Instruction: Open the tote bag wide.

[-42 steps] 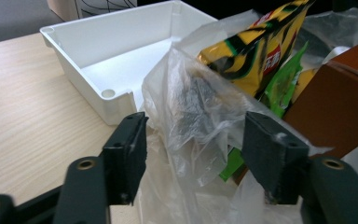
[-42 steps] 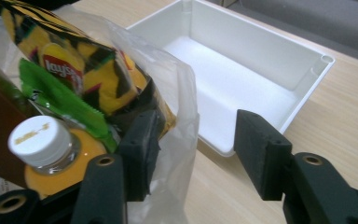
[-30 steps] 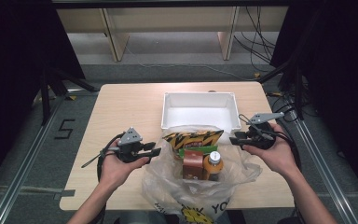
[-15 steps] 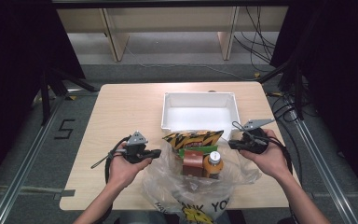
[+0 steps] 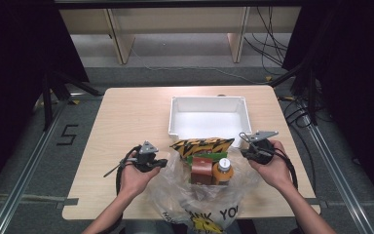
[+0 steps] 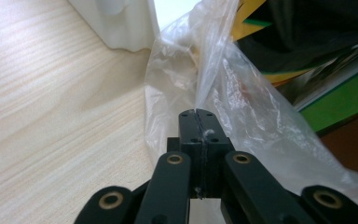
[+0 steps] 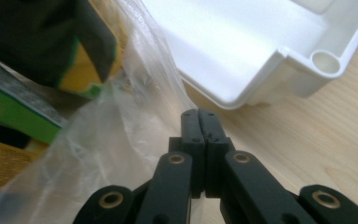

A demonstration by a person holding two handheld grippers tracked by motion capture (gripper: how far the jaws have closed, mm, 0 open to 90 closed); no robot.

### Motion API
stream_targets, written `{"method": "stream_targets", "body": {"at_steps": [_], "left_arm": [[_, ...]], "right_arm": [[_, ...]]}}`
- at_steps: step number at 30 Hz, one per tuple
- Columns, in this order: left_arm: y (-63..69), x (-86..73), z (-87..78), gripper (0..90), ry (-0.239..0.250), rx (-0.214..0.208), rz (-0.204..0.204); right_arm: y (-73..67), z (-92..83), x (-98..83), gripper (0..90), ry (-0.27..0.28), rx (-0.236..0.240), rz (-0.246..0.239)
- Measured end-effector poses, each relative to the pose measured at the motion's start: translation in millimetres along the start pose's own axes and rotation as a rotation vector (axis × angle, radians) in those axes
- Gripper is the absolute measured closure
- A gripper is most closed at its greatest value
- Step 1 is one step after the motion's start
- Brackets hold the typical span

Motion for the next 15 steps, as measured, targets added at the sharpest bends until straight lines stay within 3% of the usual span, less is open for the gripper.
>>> {"method": "stream_targets", "body": {"at_steps": [1, 3, 7, 8, 9, 12, 15], "left_arm": [[-0.1, -1.3, 1.5, 89.8, -0.007, 0.003, -0.001], [-1.6, -2.2, 2.9, 89.8, -0.006, 0.01, 0.016], [-2.3, -4.3, 7.9, 89.8, -0.013, 0.023, 0.006], [-4.4, -5.8, 9.8, 89.8, -0.024, 0.033, 0.033], [-3.9, -6.5, 10.8, 89.8, -0.031, 0.033, 0.03], [-4.3, -7.8, 14.3, 89.7, -0.039, 0.048, 0.04], [-4.1, -8.8, 16.7, 89.7, -0.045, 0.054, 0.048]], "right_arm": [[-0.5, 0.6, -1.5, 90.0, -0.006, 0.002, 0.025], [1.1, 2.2, -2.8, 90.0, -0.009, 0.002, 0.015], [6.8, 6.0, -5.2, 90.0, -0.014, -0.016, 0.013], [7.0, 7.7, -5.4, 90.0, -0.009, -0.019, 0.037], [6.3, 8.2, -6.1, 90.0, -0.016, -0.014, 0.048], [7.8, 12.0, -9.0, 90.0, -0.027, -0.02, 0.028], [6.7, 13.7, -11.8, 90.0, -0.048, -0.014, 0.039]]}}
Point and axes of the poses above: each handheld gripper's, and its own axes: z roughly forward along the jaws, x roughly out of its top, y roughly to its right, the point moved 9 cm from there along z, roughly forward along the jaws, and after that the axes turned 13 degrees about x, right-handed, at the moved point
